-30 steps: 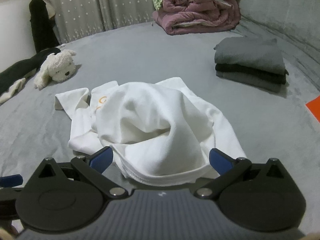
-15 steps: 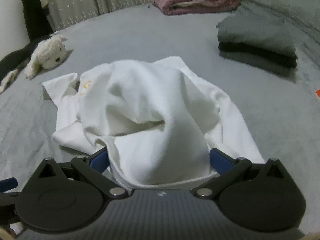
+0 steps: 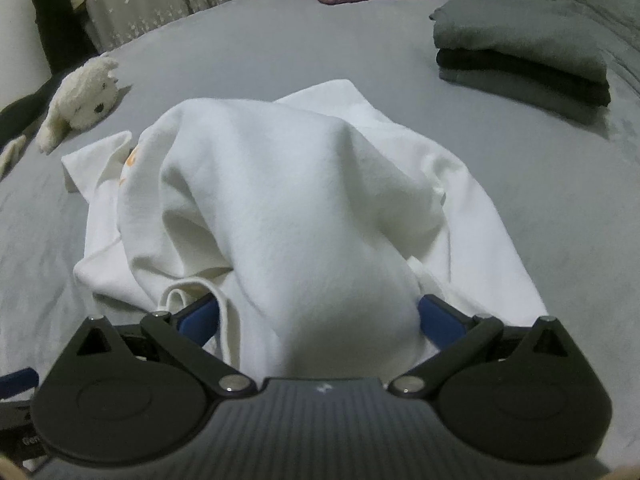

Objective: Fold clothes
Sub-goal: 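Grasp the white T-shirt hem with the right gripper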

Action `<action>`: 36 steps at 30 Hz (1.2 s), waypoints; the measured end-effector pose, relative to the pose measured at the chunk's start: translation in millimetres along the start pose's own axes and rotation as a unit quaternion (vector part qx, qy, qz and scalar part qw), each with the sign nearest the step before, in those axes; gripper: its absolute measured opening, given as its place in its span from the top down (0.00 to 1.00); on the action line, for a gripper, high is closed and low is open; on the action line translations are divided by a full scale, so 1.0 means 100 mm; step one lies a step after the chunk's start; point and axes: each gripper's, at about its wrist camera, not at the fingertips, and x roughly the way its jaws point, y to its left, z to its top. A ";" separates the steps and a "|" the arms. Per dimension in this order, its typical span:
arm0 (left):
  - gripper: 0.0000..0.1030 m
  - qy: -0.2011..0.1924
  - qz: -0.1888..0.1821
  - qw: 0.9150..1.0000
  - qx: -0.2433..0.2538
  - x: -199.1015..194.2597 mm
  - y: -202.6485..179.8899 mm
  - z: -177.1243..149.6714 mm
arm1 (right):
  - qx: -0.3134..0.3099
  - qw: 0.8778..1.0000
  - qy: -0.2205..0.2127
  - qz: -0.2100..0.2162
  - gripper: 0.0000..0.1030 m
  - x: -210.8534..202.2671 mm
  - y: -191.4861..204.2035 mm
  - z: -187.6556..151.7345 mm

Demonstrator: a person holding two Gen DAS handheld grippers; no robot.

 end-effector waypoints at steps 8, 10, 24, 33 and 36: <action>0.00 -0.020 -0.009 1.000 -0.007 -0.05 0.02 -0.06 | 0.013 0.999 -0.004 0.035 0.01 -0.20 -0.08 -0.09; 0.00 -0.012 -0.014 1.000 -0.009 -0.07 0.04 -0.05 | 0.012 0.998 -0.012 0.053 0.06 -0.28 -0.09 -0.14; 0.00 -0.025 -0.051 0.998 -0.020 -0.30 0.06 0.08 | -0.037 0.992 -0.063 0.107 0.37 -0.62 0.03 -0.26; 0.00 -0.018 -0.050 0.998 -0.020 -0.26 0.09 0.12 | -0.060 0.989 -0.105 0.082 0.37 -0.77 0.01 -0.27; 0.00 -0.020 -0.045 0.999 -0.022 -0.26 0.09 0.13 | -0.078 0.986 -0.120 0.080 0.35 -0.82 0.02 -0.26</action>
